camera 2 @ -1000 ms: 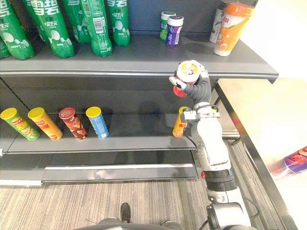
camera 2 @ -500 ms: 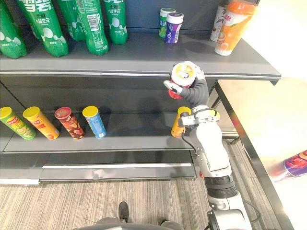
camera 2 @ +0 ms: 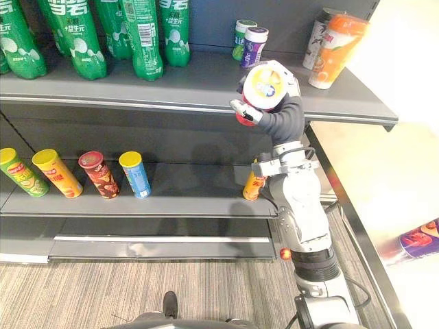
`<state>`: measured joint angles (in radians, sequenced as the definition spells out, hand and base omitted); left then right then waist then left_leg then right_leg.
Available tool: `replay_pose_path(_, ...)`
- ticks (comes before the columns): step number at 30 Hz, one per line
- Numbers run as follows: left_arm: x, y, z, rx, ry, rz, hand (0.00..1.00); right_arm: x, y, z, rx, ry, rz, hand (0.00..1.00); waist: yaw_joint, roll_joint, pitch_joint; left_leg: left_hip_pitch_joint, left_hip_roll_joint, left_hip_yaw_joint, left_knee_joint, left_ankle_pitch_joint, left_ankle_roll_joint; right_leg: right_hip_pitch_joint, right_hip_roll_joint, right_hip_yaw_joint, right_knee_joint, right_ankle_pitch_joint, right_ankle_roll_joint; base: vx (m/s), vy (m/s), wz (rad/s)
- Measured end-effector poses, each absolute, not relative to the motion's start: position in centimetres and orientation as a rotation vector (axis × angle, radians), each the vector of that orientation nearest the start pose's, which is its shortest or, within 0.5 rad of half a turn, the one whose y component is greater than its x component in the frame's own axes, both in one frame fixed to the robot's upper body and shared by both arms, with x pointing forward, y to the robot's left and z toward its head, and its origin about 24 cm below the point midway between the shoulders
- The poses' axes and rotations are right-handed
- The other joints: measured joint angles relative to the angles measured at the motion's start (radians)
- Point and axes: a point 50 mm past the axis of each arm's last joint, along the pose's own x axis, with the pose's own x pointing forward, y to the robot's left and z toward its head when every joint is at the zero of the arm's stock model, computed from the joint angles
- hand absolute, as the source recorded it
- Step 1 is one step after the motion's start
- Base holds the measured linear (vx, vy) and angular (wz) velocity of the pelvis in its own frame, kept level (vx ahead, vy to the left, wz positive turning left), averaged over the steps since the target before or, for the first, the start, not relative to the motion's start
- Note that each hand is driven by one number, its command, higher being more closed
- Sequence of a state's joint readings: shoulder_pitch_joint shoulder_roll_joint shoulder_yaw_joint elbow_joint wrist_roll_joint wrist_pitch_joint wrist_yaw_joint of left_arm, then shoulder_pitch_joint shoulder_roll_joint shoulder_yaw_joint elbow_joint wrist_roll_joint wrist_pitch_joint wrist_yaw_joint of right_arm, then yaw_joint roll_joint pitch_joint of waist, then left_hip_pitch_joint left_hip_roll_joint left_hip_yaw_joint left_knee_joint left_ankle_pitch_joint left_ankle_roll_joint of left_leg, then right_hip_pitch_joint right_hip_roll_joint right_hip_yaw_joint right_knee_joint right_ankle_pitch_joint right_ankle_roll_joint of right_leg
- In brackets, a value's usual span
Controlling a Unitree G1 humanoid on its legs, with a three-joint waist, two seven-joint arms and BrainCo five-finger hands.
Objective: Put the gum and the chips on the shelf.
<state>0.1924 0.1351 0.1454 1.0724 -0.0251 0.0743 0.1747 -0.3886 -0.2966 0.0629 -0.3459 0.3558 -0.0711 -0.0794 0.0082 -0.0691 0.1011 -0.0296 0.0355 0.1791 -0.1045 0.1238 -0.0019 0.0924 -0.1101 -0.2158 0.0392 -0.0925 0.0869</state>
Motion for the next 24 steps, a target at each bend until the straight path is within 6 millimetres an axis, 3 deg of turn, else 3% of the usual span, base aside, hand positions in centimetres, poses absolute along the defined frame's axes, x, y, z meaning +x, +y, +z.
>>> replay_pose_path(13, 3.2, 23.5, -16.5, 0.141, 1.315, 0.431, 0.0, 27.4, -13.8, 23.0, 0.102, -0.752, 0.213, 1.0, 0.01, -0.016, -0.01, 0.001, 0.0, 0.0, 0.0, 0.001, -0.001, 0.001, 0.0, 0.001, 0.004, 0.0, 0.0, 0.0, 0.0, 0.0)
replay_pose_path(24, 3.2, 23.7, -16.5, 0.147, 1.315, 0.436, 0.0, 30.0, -13.9, 23.7, 0.08, -0.71, 0.133, 1.0, 0.023, -0.017, -0.011, 0.002, 0.0, -0.001, 0.0, 0.002, -0.001, 0.0, 0.0, -0.001, 0.01, 0.0, 0.0, 0.0, 0.0, 0.0)
